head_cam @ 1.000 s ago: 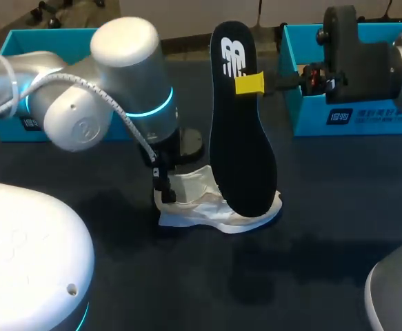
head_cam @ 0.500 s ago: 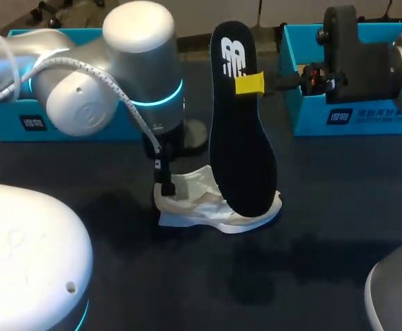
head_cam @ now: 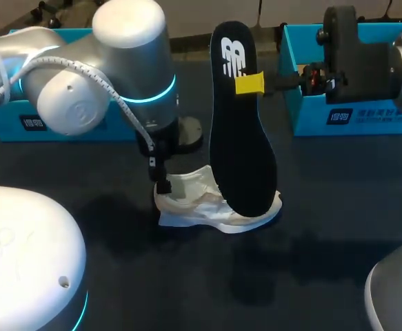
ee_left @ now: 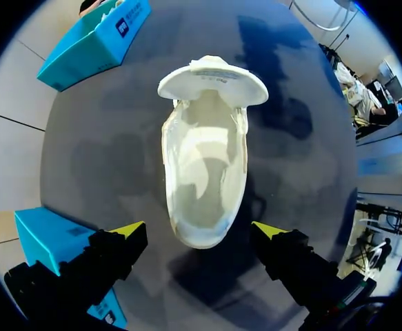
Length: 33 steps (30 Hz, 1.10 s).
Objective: Take the shoe out of the shoebox, open the shoe tongue, remove and reinsert the insole, then place the shoe into the shoebox
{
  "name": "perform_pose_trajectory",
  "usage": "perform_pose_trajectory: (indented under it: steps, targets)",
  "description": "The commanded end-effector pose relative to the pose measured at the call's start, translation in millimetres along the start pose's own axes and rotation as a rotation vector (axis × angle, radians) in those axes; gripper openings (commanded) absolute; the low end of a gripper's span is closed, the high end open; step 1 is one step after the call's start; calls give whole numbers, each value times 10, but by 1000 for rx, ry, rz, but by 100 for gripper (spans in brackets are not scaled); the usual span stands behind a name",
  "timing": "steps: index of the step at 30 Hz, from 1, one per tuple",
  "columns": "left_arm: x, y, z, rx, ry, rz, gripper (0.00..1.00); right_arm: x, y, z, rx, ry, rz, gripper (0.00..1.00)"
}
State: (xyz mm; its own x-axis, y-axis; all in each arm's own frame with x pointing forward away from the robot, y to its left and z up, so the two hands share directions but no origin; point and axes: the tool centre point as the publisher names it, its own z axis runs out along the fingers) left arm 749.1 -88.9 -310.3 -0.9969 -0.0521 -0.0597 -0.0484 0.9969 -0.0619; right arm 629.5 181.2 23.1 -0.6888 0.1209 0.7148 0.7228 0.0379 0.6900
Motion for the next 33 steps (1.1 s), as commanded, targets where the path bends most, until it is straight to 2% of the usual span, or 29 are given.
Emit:
perform_pose_trajectory:
  steps: [1, 4, 9, 17, 19, 24, 26, 33]
  targets:
    - [10, 18, -3, 2, -2, 1, 100, -4, 0, 29, 0, -2, 2, 0]
    - [10, 18, -3, 2, -2, 1, 100, -4, 0, 29, 0, -2, 2, 0]
    - [-33, -115, -120, 33, -20, 15, 100, -4, 0, 29, 0, -2, 2, 0]
    - [-229, -369, -126, 63, -58, 9, 100, -4, 0, 29, 0, -2, 2, 0]
    - [-292, -436, -103, 95, -48, 36, 100, -4, 0, 29, 0, -2, 2, 0]
    - [-461, -603, 57, 132, -30, 77, 100, -4, 0, 29, 0, -2, 2, 0]
    - [-513, -650, 133, 124, -19, 76, 100, -4, 0, 29, 0, -2, 2, 0]
    - [-560, -764, 425, 115, 16, 115, 100, -4, 0, 29, 0, -2, 2, 0]
